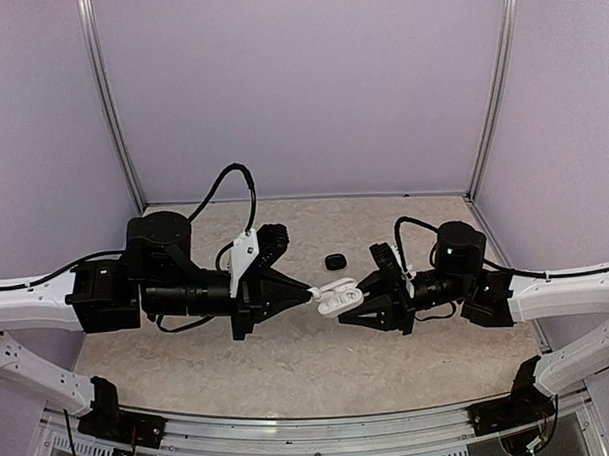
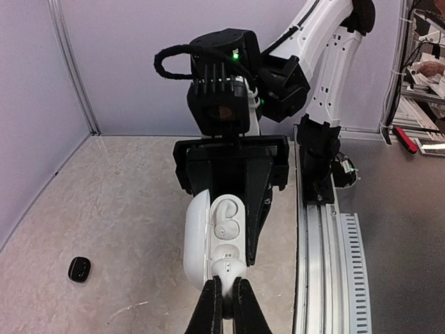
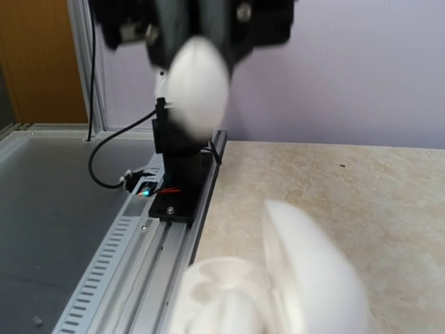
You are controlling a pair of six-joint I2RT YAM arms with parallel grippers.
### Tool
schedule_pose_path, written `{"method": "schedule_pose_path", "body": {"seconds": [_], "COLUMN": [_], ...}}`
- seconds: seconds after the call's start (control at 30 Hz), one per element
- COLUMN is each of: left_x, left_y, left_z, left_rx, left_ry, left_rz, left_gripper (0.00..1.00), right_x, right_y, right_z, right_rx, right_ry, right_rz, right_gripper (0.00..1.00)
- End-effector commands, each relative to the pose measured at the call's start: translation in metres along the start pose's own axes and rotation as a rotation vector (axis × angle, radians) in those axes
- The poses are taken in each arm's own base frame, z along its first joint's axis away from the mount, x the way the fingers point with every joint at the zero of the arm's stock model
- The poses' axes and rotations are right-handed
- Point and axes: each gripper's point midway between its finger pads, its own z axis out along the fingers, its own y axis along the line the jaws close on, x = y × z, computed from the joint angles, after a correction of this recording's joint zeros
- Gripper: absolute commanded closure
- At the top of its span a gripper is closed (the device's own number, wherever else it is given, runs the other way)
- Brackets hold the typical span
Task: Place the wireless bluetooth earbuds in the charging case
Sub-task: Insert the left earbud into the left side groove of the charging case.
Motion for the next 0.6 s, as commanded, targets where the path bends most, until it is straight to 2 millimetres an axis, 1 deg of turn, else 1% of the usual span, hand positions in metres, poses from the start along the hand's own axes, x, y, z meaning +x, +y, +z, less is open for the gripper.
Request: {"method": "schedule_pose_path", "body": {"seconds": [0.0,0.13,0.2,0.57], "left_x": [0.002,0.011,0.014,0.028], "left_y": [-0.006,-0.009,-0.007,0.001], "left_z": [0.016,0.029,0.032,0.039], "left_rx": [0.01,0.024,0.017,-0.03], "left_ry": [0.04,0.061,0.071,0.126], "left_rz": [0.053,0.045,0.038,0.016], "left_gripper": [1.0,1.0,1.0,1.0], "right_x": [-0.012,-0.013,-0.013,-0.013], "right_y": [-0.003,-0.002,-0.001,0.0], "right_z": [0.007,0.008,0.009,0.011], "right_rx": [0.004,0.003,0.002,-0.003], "right_ry": [-0.008,-0.013,-0.012,-0.015], "right_rz": [-0.022,-0.019,-0.018,-0.029], "right_gripper": [1.0,1.0,1.0,1.0]}}
